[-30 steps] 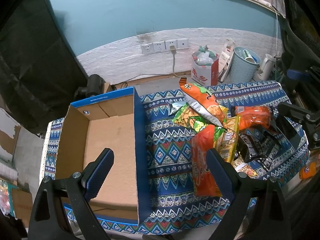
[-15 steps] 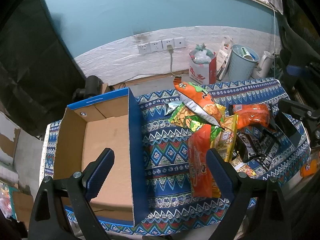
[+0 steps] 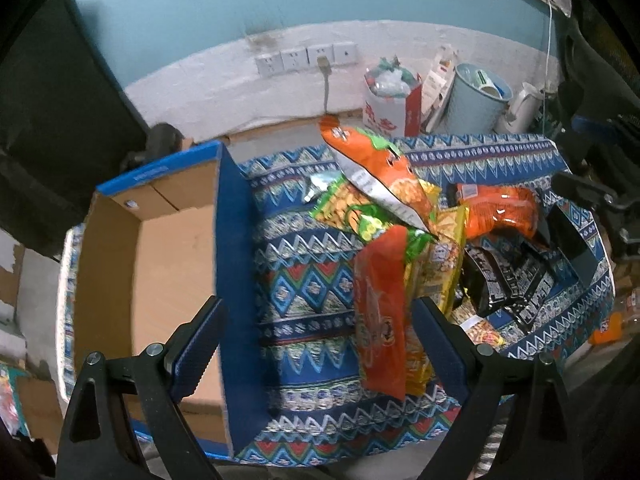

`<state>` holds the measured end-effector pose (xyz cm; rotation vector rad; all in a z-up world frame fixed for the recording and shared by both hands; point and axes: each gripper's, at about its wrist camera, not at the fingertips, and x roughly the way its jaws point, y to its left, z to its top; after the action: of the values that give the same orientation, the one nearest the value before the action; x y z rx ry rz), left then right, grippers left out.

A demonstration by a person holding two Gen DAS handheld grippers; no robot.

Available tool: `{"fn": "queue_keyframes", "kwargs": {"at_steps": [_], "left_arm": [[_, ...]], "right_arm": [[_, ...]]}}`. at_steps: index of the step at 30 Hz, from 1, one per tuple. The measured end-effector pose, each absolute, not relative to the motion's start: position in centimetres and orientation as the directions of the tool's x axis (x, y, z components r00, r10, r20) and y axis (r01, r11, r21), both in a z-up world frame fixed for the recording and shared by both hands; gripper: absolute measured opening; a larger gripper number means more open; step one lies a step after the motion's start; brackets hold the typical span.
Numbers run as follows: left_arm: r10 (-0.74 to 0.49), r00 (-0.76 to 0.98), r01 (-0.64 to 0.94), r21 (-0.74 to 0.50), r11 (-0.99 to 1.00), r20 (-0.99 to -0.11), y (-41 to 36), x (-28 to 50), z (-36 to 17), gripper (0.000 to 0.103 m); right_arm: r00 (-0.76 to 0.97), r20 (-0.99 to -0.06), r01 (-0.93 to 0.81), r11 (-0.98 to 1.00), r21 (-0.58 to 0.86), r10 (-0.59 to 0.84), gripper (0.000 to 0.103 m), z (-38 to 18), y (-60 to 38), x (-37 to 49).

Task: Organize snacks
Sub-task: 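Lower the left tool onto the long orange chip bag while the right tool grasps the orange bag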

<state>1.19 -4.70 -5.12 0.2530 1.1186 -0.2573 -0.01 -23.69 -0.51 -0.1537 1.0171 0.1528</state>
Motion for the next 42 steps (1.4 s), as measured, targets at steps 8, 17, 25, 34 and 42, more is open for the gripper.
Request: {"fn": "queue_keyframes", "kwargs": {"at_steps": [8,17,25,34,42], "left_arm": [[-0.07,0.351,0.356,0.064,0.932,-0.934,-6.9,2.6,-8.1,0.094],[-0.051,0.289,0.383,0.066,0.921,-0.956,-8.7,4.1,-11.2,0.094],[-0.013,0.23,0.387,0.08,0.918,-0.973,-9.1,5.2,-14.4,0.094],[-0.028,0.173,0.362,0.037,0.931,-0.984,-7.8,6.1,-16.5,0.062],[-0.036,0.137,0.376,0.018,0.926,-0.99,-7.3,5.3,-17.4,0.028]], "right_arm": [[0.421,-0.906,-0.219,0.973,-0.072,0.027,0.1,-5.4,-25.7,2.1],[0.316,-0.948,-0.256,0.966,-0.045,0.04,0.1,-10.3,-26.9,2.7],[0.225,-0.974,-0.334,0.939,-0.08,-0.003,0.1,-14.1,-26.0,2.9],[0.15,-0.989,-0.32,0.945,-0.063,-0.015,0.084,-16.9,-26.7,2.7],[0.113,-0.993,-0.278,0.959,-0.059,-0.028,0.052,-17.8,-26.9,1.5]]}}
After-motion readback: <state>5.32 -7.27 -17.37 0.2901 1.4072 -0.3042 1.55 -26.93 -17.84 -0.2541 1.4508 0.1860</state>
